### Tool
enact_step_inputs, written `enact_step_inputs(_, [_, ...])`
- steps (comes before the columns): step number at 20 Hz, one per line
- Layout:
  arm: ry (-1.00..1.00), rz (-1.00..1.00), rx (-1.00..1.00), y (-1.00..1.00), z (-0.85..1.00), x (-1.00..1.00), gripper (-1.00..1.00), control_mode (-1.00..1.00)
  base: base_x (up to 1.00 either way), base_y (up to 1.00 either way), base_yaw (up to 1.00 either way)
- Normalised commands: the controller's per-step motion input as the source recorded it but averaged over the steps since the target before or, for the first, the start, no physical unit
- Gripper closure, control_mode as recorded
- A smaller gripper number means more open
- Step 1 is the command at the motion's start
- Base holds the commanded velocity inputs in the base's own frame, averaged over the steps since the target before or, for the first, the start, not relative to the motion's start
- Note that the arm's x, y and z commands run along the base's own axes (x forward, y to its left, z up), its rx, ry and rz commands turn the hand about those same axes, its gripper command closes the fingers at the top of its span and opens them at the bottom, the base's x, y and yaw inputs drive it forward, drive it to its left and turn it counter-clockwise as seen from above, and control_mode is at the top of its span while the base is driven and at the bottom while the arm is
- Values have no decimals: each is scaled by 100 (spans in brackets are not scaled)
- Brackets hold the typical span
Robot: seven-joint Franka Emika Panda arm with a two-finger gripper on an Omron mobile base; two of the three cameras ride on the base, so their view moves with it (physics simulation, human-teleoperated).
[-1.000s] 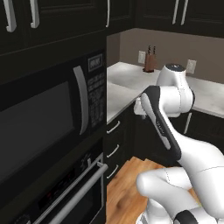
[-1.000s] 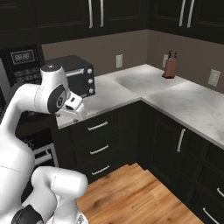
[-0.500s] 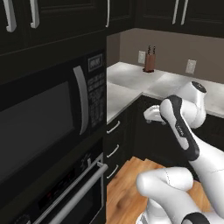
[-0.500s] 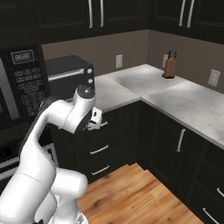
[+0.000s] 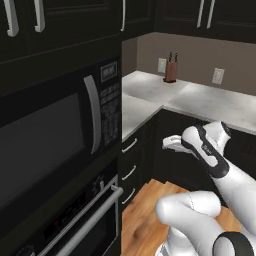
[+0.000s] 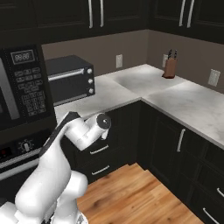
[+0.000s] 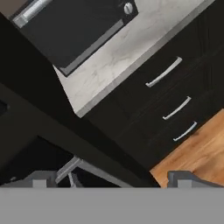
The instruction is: Take the tongs from the drawer on the right and place them on the dining counter next to the tray containing the kebab skewer.
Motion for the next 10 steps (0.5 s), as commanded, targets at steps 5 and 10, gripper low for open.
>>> enact_step_inputs(5, [0,9,24,-14,-25,42,-100,-100,0,0,0])
enact_step_inputs(10, [0,9,25,-5,-28,47,-100,-100,0,0,0])
